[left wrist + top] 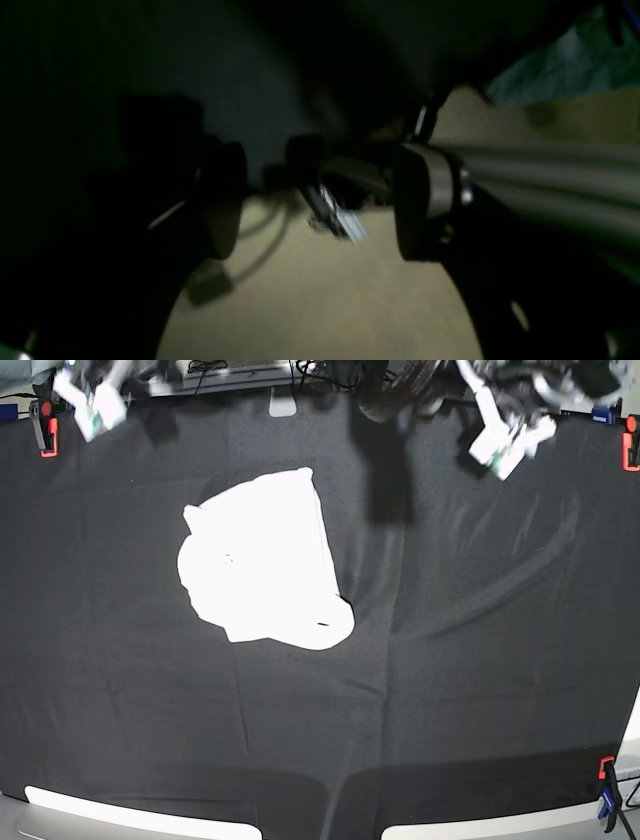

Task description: Layout the t-shirt on the table in an organized manner, then fold the t-shirt properly

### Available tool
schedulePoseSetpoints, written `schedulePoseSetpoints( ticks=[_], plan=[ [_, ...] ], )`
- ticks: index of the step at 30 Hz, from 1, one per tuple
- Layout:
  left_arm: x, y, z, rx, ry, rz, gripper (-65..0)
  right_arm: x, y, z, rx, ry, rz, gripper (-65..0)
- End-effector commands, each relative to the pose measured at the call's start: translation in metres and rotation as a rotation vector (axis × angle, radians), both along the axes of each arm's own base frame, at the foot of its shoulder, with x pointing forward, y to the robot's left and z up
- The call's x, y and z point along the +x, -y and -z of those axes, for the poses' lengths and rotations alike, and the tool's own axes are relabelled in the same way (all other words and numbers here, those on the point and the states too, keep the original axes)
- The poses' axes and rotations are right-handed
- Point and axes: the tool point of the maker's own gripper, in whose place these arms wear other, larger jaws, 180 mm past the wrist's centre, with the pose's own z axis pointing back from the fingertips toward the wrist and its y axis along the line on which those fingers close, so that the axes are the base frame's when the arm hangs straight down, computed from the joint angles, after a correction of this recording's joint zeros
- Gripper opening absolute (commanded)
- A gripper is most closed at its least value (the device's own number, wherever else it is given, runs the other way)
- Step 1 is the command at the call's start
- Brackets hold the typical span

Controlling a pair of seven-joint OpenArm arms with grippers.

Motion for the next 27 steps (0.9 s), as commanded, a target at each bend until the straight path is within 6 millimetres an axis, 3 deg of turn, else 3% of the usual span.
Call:
schedulePoseSetpoints(
  ticks=[1,7,12,17,21,24,27],
  plan=[
    [-0.007,-0.001,-0.004,-0.004,-0.003,-0.001,-22.8,-0.004,-0.002,-0.005,0.005,0.002,-0.011,-37.4],
    [-0.061,-0.008,0.010,0.041,-0.154,0.002,-22.8,-0.045,-0.010,0.000,0.012,-0.131,-0.047,-37.5],
    [-0.102,-0.017,0.032,0.059,-0.282,0.031,-22.8,-0.079,-0.026,0.031,0.029,-0.276,-0.108,-37.5],
    [-0.126,-0.030,0.060,0.070,-0.380,-0.002,-22.8,-0.106,-0.070,0.046,0.175,-0.370,-0.170,-37.5],
    [-0.141,-0.031,0.076,0.021,-0.390,0.015,-22.8,-0.121,-0.095,0.059,0.229,-0.396,-0.209,-37.4],
    [-0.149,-0.040,0.101,0.008,-0.418,-0.014,-22.8,-0.130,-0.106,0.082,0.253,-0.417,-0.223,-37.4],
    [-0.160,-0.060,0.135,0.053,-0.490,0.000,-22.8,-0.140,-0.112,0.115,0.255,-0.476,-0.245,-37.4]
  ],
)
